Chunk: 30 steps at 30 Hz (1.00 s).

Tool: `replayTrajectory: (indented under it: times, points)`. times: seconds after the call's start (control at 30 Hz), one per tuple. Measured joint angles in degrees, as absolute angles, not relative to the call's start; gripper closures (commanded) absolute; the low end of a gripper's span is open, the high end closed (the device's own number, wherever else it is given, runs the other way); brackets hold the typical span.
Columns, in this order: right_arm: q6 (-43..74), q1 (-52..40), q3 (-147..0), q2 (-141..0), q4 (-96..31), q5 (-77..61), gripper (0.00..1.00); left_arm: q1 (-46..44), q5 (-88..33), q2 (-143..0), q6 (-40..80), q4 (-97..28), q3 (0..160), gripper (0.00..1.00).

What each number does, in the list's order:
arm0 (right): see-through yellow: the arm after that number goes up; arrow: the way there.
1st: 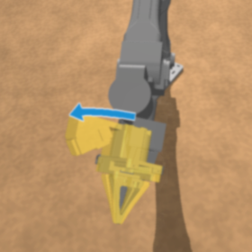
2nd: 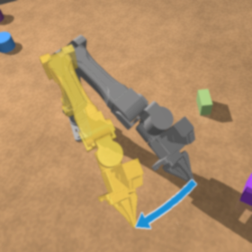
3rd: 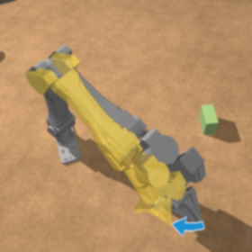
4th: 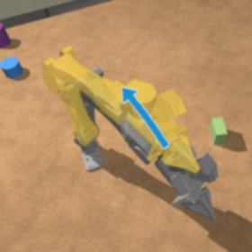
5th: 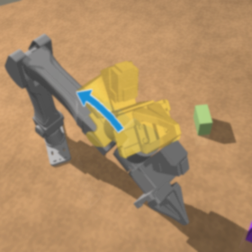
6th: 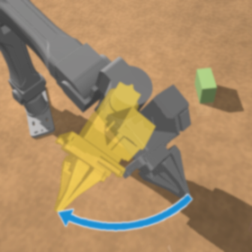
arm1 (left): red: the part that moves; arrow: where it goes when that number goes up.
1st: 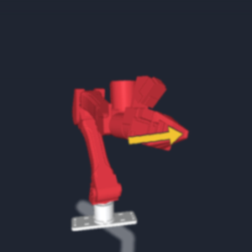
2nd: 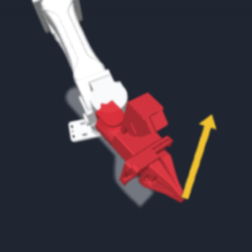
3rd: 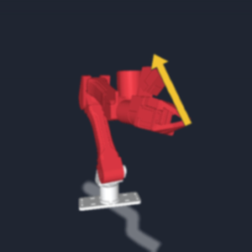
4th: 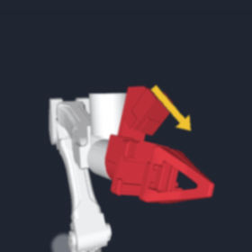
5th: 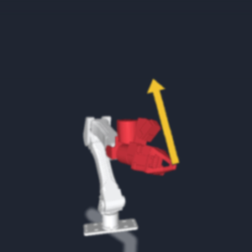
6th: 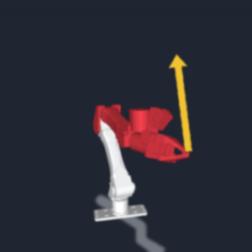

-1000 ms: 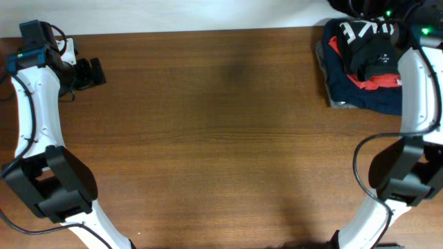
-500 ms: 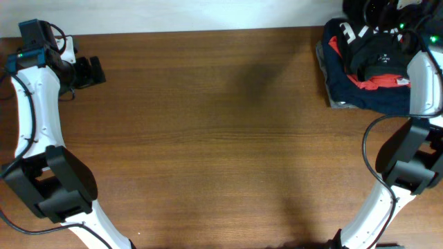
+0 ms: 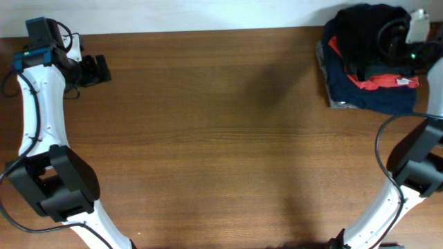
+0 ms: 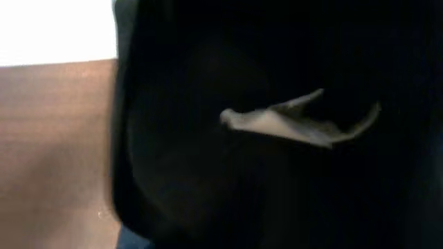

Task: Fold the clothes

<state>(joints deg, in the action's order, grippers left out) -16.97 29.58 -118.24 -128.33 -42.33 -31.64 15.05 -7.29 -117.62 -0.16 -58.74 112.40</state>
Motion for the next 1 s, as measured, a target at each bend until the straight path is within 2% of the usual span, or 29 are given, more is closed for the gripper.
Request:
replayTrajectory:
  times: [0.17, 0.33, 0.37, 0.4, 0.43, 0.47, 0.5, 0.6, 0.63, 0.77, 0.87, 0.9, 0.93, 1.0]
  points:
    - [-16.3, 32.1, -118.3, -127.9, -51.0, -32.6, 0.27, 14.9, -7.3, -117.6, -0.2, -58.7, 112.4, 0.01]
    - [-17.1, 32.5, -118.3, -121.4, -52.7, -32.9, 0.39, 14.8, -7.3, -117.6, -0.2, -58.7, 112.4, 0.01]
    - [-17.5, 32.5, -118.3, -119.9, -51.3, -32.9, 0.41, 14.8, -7.3, -117.6, -0.2, -58.7, 112.4, 0.01]
    - [-18.2, 32.5, -118.4, -117.5, -47.7, -32.9, 0.47, 14.8, -7.3, -117.6, -0.2, -58.7, 112.4, 0.01]
    - [-18.6, 32.3, -118.5, -116.3, -44.8, -32.9, 0.54, 14.8, -7.3, -117.6, -0.2, -58.7, 112.4, 0.01]
    - [-18.8, 32.2, -118.7, -115.7, -42.9, -32.9, 0.67, 14.8, -7.3, -117.6, -0.2, -58.7, 112.4, 0.01]
    - [-19.4, 31.9, -118.9, -115.1, -39.9, -32.5, 0.72, 14.8, -7.3, -117.6, -0.2, -58.7, 112.4, 0.01]
    - [-21.2, 29.6, -119.5, -115.3, -31.1, -29.4, 0.75, 14.8, -7.4, -117.6, -0.2, -58.7, 112.4, 0.01]
    - [-21.4, 28.6, -119.4, -116.2, -27.9, -28.4, 0.8, 14.8, -7.5, -117.6, -0.2, -58.7, 112.4, 0.01]
    - [-21.8, 24.8, -119.6, -121.3, -17.0, -24.5, 0.87, 14.8, -7.4, -117.6, -0.2, -58.8, 112.4, 0.01]
    - [-22.3, 21.8, -119.5, -128.7, -10.6, -20.4, 0.84, 14.8, -7.5, -117.6, -0.2, -58.8, 112.4, 0.01]
    - [-22.3, 21.6, -119.3, -130.6, -10.3, -19.9, 0.71, 14.8, -7.5, -117.6, -0.2, -58.8, 112.4, 0.01]
    - [-22.3, 21.6, -119.3, -131.5, -9.9, -19.6, 0.66, 14.8, -7.5, -117.6, -0.2, -58.9, 112.4, 0.01]
    - [-21.4, 21.8, -119.4, -134.0, -10.7, -19.1, 0.64, 14.8, -7.5, -117.6, -0.2, -58.8, 112.4, 0.01]
